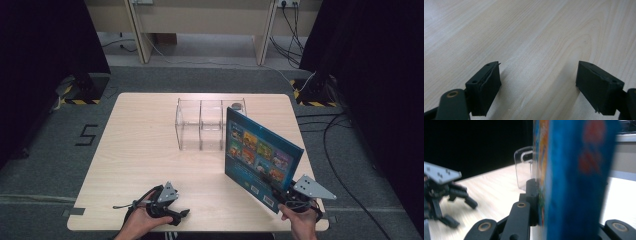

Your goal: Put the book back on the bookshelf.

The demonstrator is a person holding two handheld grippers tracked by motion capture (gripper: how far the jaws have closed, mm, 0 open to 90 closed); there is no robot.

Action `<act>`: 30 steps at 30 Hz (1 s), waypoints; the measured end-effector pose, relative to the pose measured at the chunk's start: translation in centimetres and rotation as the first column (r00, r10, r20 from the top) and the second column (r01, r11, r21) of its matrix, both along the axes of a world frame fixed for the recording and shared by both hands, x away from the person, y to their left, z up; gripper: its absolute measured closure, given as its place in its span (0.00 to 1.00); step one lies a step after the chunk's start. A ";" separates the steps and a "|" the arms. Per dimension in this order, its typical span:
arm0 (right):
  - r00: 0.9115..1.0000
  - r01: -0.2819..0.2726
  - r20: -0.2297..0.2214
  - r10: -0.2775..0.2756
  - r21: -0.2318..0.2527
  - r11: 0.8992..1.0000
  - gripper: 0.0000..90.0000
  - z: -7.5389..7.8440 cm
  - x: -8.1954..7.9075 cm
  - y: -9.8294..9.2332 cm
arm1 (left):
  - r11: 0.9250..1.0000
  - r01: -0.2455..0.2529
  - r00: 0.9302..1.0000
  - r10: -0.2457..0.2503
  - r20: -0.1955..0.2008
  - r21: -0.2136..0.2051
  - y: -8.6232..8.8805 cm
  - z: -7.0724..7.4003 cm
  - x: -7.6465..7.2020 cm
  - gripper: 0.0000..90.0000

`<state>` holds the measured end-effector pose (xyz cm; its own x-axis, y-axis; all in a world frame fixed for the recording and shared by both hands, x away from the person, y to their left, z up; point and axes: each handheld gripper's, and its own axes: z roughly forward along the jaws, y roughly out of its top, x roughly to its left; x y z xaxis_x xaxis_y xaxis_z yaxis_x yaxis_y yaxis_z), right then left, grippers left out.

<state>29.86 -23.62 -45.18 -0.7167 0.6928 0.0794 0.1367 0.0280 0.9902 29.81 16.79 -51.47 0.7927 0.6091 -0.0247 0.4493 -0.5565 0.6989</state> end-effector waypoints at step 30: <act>0.991 0.131 0.021 -0.133 0.066 0.989 0.92 3.1 3.3 1.4 | 1.000 0.007 1.000 -0.007 0.009 -0.006 0.0 -0.1 0.0 0.21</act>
<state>33.13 -22.20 -42.12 -0.6216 0.7756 0.1099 0.1102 -0.0523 0.9925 29.78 16.76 -51.53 0.7972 0.6033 -0.0209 0.4389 -0.5555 0.7063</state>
